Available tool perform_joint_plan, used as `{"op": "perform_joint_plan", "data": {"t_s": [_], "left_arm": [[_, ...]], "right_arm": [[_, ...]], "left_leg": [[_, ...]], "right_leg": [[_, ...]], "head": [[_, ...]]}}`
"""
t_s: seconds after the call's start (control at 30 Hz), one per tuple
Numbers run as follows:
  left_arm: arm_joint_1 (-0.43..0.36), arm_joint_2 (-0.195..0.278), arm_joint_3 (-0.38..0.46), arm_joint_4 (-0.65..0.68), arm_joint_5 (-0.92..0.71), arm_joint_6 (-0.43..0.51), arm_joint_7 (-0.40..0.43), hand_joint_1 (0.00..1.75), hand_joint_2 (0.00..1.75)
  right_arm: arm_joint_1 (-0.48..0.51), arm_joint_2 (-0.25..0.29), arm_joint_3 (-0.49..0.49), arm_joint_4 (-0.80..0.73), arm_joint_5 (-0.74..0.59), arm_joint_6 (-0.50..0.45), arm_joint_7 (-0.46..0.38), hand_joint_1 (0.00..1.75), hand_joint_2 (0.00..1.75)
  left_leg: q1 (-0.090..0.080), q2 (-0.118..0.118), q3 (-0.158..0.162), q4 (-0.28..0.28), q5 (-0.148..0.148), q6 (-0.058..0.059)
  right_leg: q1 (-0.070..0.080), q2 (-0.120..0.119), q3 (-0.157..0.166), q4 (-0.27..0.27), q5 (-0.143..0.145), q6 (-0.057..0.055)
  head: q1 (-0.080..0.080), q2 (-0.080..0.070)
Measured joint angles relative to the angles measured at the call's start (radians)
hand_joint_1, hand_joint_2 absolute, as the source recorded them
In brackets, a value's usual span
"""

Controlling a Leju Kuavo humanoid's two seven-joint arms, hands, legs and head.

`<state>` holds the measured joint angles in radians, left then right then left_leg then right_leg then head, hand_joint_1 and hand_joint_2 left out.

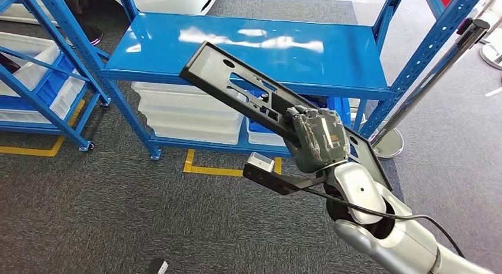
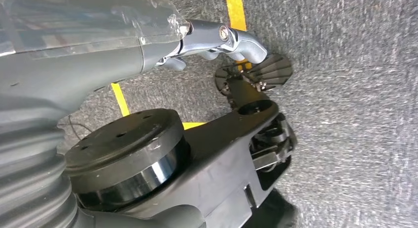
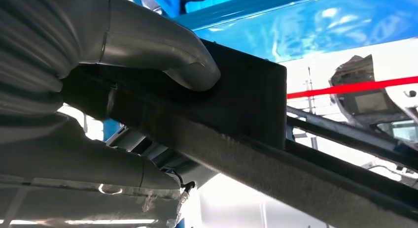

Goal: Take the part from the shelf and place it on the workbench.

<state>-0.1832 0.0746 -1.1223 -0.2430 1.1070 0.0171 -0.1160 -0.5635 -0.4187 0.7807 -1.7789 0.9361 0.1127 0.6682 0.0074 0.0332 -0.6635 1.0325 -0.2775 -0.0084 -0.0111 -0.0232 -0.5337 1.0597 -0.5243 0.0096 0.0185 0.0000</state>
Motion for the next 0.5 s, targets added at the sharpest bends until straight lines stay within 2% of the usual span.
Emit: {"op": "perform_joint_plan", "data": {"t_s": [0.03, 0.07, 0.1, 0.13, 0.17, 0.2, 0.23, 0.27, 0.3, 0.33, 0.37, 0.4, 0.43, 0.5], "left_arm": [[0.0, 0.0, 0.0, 0.0, 0.0, 0.002, 0.0, 0.0, 1.75], [0.001, 0.0, 0.0, 0.0, 0.0, 0.003, 0.0, 0.0, 1.75], [0.001, 0.0, 0.0, 0.0, 0.001, 0.004, 0.0, 0.0, 1.75], [0.002, 0.0, 0.0, 0.0, 0.001, 0.004, 0.0, 0.0, 1.75], [0.002, 0.0, 0.0, 0.0, 0.001, 0.005, 0.0, 0.0, 1.75], [0.003, 0.0, 0.0, 0.0, 0.001, 0.005, 0.0, 0.0, 1.75], [0.004, 0.0, 0.0, 0.0, 0.001, 0.006, 0.0, 0.0, 1.75], [0.004, 0.0, 0.0, 0.0, 0.001, 0.007, 0.0, 0.0, 1.75], [0.005, 0.0, 0.0, 0.0, 0.001, 0.007, 0.0, 0.0, 1.75], [0.005, 0.0, 0.0, 0.0, 0.002, 0.007, 0.0, 0.0, 1.75], [0.005, 0.0, 0.0, 0.0, 0.002, 0.008, 0.0, 0.0, 1.75], [0.005, 0.0, 0.0, 0.0, 0.002, 0.009, 0.0, 0.0, 1.75], [0.005, 0.0, 0.0, 0.0, 0.002, 0.009, 0.0, 0.0, 1.75], [0.004, 0.0, 0.0, 0.0, 0.002, 0.01, 0.0, 0.0, 1.75]], "right_arm": [[-0.002, 0.001, -0.001, 0.0, 0.0, 0.0, 0.0, 1.75, 1.75], [-0.002, 0.001, -0.001, 0.0, 0.0, 0.0, 0.001, 1.75, 1.75], [-0.001, 0.002, -0.001, 0.0, 0.0, 0.0, 0.001, 1.75, 1.75], [-0.001, 0.003, -0.001, 0.0, 0.0, 0.0, 0.001, 1.75, 1.75], [-0.001, 0.004, -0.001, 0.0, 0.0, 0.0, 0.002, 1.75, 1.75], [-0.001, 0.005, -0.001, 0.0, 0.0, 0.0, 0.002, 1.75, 1.75], [-0.001, 0.007, -0.001, 0.0, 0.0, 0.0, 0.002, 1.75, 1.75], [0.0, 0.009, -0.001, 0.0, 0.0, 0.0, 0.002, 1.75, 1.75], [0.0, 0.01, -0.001, 0.0, 0.0, 0.0, 0.002, 1.75, 1.75], [0.0, 0.012, -0.001, 0.0, 0.0, 0.0, 0.002, 1.75, 1.75], [0.001, 0.013, -0.001, 0.0, 0.0, 0.0, 0.002, 1.75, 1.75], [0.001, 0.013, -0.001, 0.0, 0.0, 0.0, 0.002, 1.75, 1.75], [0.001, 0.014, -0.001, 0.0, 0.0, 0.0, 0.002, 1.75, 1.75], [0.0, 0.016, -0.001, 0.0, 0.0, 0.0, 0.002, 1.75, 1.75]], "left_leg": [[0.0, 0.004, -0.005, 0.002, 0.007, -0.006], [0.0, 0.007, -0.009, 0.002, 0.016, -0.012], [0.001, 0.006, -0.012, 0.005, 0.016, -0.018], [0.002, 0.002, -0.02, 0.016, 0.003, -0.025], [0.002, -0.005, -0.031, 0.045, -0.028, -0.031], [0.004, -0.012, -0.047, 0.091, -0.072, -0.036], [0.005, -0.018, -0.065, 0.152, -0.118, -0.039], [0.006, -0.02, -0.08, 0.216, -0.151, -0.042], [0.006, -0.021, -0.086, 0.264, -0.163, -0.043], [0.006, -0.021, -0.081, 0.288, -0.153, -0.043], [0.006, -0.022, -0.06, 0.278, -0.127, -0.041], [0.006, -0.026, -0.023, 0.236, -0.099, -0.038], [0.006, -0.038, 0.023, 0.173, -0.087, -0.033], [0.005, -0.062, 0.099, 0.052, -0.095, -0.022]], "right_leg": [[0.004, -0.002, 0.014, -0.03, -0.01, -0.006], [0.005, 0.001, 0.013, -0.043, -0.01, -0.015], [0.004, 0.002, 0.006, -0.043, -0.002, -0.021], [0.002, 0.005, -0.002, -0.044, 0.006, -0.028], [0.0, 0.007, -0.01, -0.046, 0.015, -0.035], [-0.001, 0.009, -0.018, -0.047, 0.023, -0.041], [0.0, 0.013, -0.028, -0.046, 0.03, -0.046], [0.002, 0.017, -0.038, -0.045, 0.039, -0.049], [0.003, 0.022, -0.049, -0.044, 0.047, -0.049], [0.004, 0.027, -0.06, -0.042, 0.054, -0.049], [0.004, 0.033, -0.071, -0.039, 0.061, -0.048], [0.004, 0.038, -0.081, -0.036, 0.067, -0.045], [0.004, 0.043, -0.09, -0.033, 0.073, -0.042], [0.005, 0.052, -0.103, -0.029, 0.085, -0.032]], "head": [[0.002, 0.0], [0.0, 0.0], [-0.002, 0.0], [-0.004, 0.0], [-0.009, 0.0], [-0.015, 0.0], [-0.021, 0.0], [-0.026, 0.0], [-0.029, 0.0], [-0.032, 0.0], [-0.035, 0.0], [-0.039, 0.0], [-0.043, 0.0], [-0.048, 0.0]]}}
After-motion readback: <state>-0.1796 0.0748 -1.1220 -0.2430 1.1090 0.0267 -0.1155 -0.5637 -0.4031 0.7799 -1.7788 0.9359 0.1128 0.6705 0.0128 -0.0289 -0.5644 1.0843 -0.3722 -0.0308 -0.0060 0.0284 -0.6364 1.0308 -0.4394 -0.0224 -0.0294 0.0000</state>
